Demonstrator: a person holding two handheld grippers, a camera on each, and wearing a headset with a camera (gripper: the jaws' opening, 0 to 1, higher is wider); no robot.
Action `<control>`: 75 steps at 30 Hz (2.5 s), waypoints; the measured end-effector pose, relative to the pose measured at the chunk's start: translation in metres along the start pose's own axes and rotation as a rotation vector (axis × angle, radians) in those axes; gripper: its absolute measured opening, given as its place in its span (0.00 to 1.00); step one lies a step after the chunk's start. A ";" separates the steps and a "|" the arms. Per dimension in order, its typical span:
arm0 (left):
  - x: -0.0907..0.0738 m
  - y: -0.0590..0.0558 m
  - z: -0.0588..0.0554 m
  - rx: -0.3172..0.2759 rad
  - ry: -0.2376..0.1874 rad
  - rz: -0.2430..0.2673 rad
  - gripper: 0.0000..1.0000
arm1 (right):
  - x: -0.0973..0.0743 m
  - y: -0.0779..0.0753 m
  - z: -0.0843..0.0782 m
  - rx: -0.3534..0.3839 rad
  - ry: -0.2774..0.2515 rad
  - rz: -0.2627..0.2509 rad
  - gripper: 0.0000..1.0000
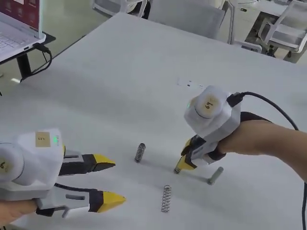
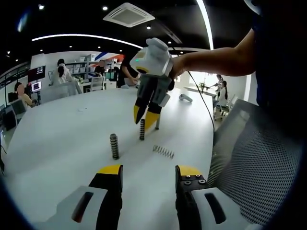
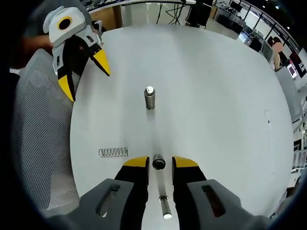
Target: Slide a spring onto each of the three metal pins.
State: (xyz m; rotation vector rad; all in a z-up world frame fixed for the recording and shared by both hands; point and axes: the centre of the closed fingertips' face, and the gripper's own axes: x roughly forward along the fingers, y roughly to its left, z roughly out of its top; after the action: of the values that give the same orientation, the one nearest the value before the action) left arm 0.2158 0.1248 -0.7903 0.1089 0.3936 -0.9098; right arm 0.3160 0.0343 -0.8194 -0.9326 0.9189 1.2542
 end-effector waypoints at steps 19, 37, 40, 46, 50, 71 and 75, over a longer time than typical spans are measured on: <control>0.001 -0.002 0.008 0.024 0.001 -0.010 0.38 | -0.047 0.019 0.022 0.002 -0.133 -0.076 0.19; 0.002 -0.006 0.011 0.040 0.001 -0.021 0.38 | -0.027 0.068 0.012 0.100 -0.167 -0.026 0.19; 0.002 -0.006 0.011 0.042 0.001 -0.022 0.37 | -0.017 0.074 0.005 0.123 -0.147 -0.017 0.19; 0.002 -0.006 0.010 0.044 0.002 -0.022 0.37 | 0.000 0.080 -0.005 0.191 -0.116 -0.002 0.22; 0.002 -0.007 0.009 0.043 0.001 -0.024 0.37 | 0.009 0.082 -0.008 0.243 -0.102 0.006 0.23; 0.005 -0.009 0.009 0.045 0.007 -0.034 0.36 | 0.035 0.081 -0.016 0.291 -0.041 -0.060 0.21; 0.006 -0.011 0.009 0.045 0.007 -0.037 0.36 | 0.034 0.080 -0.017 0.271 -0.044 -0.061 0.18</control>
State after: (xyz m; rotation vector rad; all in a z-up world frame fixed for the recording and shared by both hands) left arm 0.2133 0.1114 -0.7833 0.1463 0.3830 -0.9552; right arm 0.2384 0.0365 -0.8622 -0.7106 0.9898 1.0632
